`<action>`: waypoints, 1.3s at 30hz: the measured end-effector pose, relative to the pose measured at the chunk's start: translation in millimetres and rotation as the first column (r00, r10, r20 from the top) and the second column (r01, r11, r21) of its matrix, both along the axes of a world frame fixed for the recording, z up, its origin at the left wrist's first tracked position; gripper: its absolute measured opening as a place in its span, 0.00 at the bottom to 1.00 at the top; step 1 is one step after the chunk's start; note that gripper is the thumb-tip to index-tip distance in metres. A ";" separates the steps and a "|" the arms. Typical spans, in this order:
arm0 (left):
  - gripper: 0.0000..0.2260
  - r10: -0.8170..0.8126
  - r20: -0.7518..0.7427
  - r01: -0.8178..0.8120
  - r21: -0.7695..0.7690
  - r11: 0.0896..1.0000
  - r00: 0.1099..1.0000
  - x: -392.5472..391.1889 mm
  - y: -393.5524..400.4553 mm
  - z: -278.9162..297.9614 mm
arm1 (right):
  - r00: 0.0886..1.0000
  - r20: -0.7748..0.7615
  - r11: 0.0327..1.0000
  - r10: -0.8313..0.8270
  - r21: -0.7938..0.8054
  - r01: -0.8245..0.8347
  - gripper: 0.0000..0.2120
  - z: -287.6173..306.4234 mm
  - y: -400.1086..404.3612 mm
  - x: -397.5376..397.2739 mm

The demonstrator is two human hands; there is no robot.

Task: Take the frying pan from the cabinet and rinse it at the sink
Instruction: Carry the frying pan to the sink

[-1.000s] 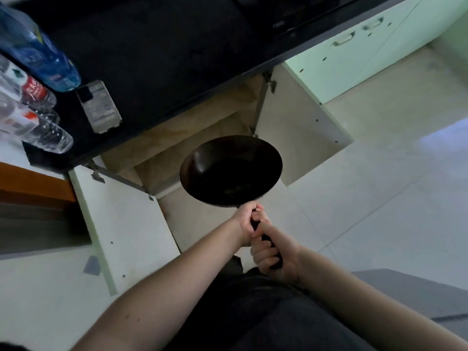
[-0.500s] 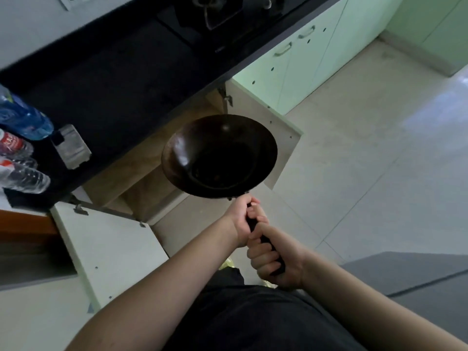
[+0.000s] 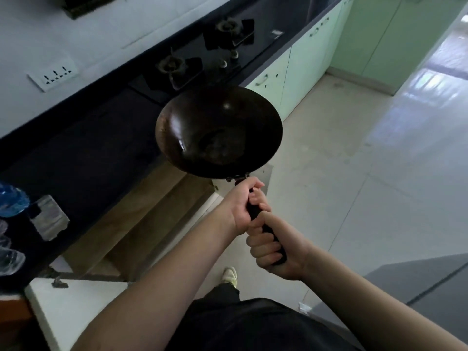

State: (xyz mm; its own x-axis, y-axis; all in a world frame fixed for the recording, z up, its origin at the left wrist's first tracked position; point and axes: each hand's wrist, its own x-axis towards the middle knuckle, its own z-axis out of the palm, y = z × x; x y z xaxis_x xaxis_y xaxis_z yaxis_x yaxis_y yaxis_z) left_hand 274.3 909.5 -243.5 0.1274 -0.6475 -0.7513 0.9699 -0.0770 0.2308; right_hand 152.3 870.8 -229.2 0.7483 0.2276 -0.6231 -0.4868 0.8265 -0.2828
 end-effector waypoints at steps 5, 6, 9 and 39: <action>0.20 -0.118 0.026 0.119 -0.075 0.990 0.993 47.2 -30.4 12.7 | 0.992 0.032 0.991 -0.125 -0.053 0.126 0.12 9.5 -15.3 42.8; 0.20 -0.135 0.025 0.136 -0.085 0.987 0.991 55.5 -37.8 14.7 | 0.988 0.031 0.986 -0.149 -0.066 0.150 0.12 12.1 -19.0 50.9; 0.20 -0.175 0.021 0.176 -0.105 0.979 0.984 74.9 -62.3 19.6 | 0.977 0.009 0.971 -0.211 -0.111 0.211 0.12 21.5 -34.1 68.7; 0.22 -0.501 0.101 0.510 -0.087 0.856 0.859 19.9 -438.2 50.7 | 0.832 0.118 0.835 -0.543 -0.031 0.549 0.13 31.2 -367.6 20.2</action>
